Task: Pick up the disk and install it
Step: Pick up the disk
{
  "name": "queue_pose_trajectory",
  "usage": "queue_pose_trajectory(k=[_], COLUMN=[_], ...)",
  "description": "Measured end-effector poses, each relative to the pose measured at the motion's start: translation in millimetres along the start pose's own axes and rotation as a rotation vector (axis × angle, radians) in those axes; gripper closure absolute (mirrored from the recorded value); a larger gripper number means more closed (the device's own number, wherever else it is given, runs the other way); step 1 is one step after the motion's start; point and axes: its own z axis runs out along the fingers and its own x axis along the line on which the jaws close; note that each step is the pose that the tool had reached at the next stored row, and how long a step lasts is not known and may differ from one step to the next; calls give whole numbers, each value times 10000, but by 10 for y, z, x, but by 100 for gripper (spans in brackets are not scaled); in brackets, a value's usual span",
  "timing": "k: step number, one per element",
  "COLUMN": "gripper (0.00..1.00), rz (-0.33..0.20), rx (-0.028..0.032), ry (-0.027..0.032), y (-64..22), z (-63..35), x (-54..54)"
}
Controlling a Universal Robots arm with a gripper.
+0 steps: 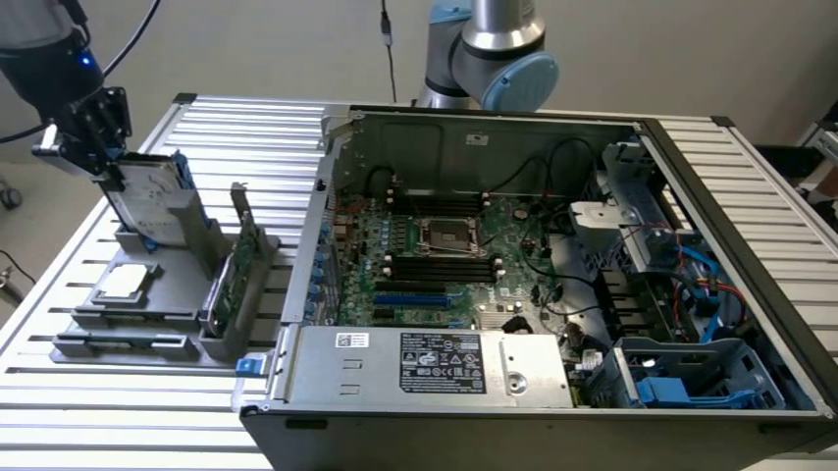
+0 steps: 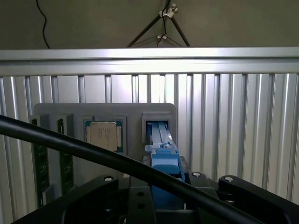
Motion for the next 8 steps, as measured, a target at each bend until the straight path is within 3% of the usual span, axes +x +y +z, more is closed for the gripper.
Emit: queue_pose_trajectory(k=[8], gripper=[67], rz=[1], rx=[1], ry=[3], y=[0], z=[6], x=[0])
